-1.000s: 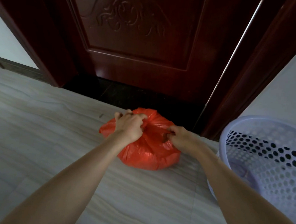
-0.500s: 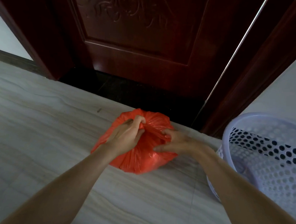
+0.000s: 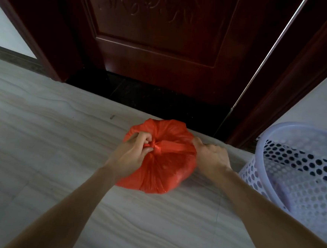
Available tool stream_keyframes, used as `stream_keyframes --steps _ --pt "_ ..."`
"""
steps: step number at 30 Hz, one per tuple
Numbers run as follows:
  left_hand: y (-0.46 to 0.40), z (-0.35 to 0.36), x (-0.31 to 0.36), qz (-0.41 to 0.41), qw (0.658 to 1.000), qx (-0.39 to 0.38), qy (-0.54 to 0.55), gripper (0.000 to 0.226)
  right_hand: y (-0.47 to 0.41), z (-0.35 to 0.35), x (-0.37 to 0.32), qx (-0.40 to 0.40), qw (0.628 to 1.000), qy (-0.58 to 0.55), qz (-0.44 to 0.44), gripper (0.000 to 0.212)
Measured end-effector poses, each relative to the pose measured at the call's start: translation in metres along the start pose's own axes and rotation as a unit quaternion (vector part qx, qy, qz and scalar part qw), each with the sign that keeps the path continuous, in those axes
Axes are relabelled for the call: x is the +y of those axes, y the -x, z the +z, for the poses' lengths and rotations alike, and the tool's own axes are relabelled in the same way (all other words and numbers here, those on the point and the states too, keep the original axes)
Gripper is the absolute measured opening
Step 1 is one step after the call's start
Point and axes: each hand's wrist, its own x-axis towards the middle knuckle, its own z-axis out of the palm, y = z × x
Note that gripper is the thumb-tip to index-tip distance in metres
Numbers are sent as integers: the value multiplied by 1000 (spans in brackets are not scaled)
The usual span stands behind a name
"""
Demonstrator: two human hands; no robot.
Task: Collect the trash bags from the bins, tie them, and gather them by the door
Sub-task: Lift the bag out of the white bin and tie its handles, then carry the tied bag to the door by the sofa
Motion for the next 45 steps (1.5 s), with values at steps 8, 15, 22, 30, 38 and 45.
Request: stream_keyframes --steps 8,15,22,30,38,45 --pt "17 -3 -29 43 999 -6 -25 7 3 12 21 30 997 67 31 34" --pt "30 -5 -54 -8 995 0 -104 13 5 20 16 70 993 94 25 41" --pt "39 -12 -32 -271 953 18 132 7 46 2 -25 -201 971 -119 57 38" --pt "82 -69 70 -589 769 -22 249 31 82 -76 -90 -283 911 -283 100 22" --pt "132 -214 153 -558 812 -156 67 47 79 -231 -149 -286 925 -220 120 29" --pt "154 -392 193 -537 836 -106 25 48 110 -376 -225 -321 925 -178 95 26"
